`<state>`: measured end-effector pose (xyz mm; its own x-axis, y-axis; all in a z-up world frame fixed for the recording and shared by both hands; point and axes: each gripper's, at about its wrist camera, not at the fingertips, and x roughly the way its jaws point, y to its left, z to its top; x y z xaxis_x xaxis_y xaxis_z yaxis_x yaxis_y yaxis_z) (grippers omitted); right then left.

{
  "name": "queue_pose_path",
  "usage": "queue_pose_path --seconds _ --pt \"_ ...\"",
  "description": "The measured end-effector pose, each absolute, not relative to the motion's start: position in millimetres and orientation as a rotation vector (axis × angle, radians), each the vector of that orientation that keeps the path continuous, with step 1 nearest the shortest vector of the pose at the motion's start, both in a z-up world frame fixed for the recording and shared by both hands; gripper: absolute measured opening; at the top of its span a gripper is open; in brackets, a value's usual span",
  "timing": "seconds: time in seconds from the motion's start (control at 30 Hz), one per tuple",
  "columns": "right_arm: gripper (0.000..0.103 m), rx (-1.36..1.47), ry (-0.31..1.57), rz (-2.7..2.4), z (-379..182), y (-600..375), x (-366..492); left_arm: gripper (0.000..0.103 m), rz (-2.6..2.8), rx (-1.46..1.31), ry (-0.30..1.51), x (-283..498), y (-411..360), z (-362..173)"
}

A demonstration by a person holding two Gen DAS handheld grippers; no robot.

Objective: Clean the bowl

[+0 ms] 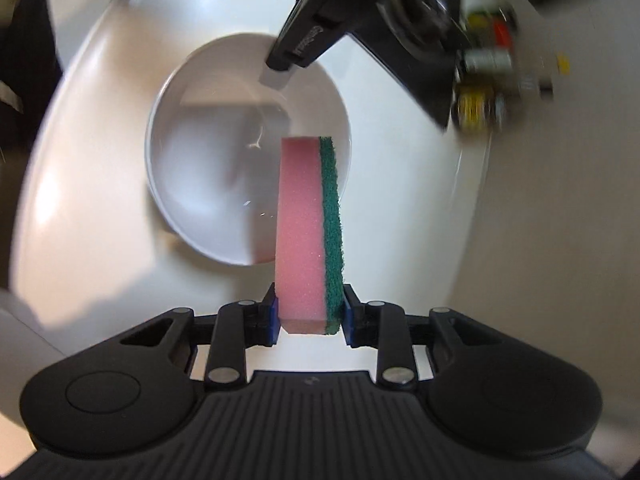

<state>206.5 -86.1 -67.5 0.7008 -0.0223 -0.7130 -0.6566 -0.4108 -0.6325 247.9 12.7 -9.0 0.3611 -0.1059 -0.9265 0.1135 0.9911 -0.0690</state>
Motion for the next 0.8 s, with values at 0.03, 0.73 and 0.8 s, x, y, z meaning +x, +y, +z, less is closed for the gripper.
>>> queue_pose_path --seconds 0.03,0.73,0.8 --pt "0.025 -1.979 0.442 0.781 -78.0 -84.2 201.0 0.01 -0.135 0.022 1.183 247.2 10.7 -9.6" --pt "0.024 -2.455 0.469 0.837 -101.7 -68.6 183.1 0.006 -0.146 0.067 1.127 271.0 20.7 -18.3" --pt "0.025 -2.387 0.57 0.893 -87.4 -63.7 179.3 0.008 -0.144 0.07 1.118 273.4 19.0 -18.3"
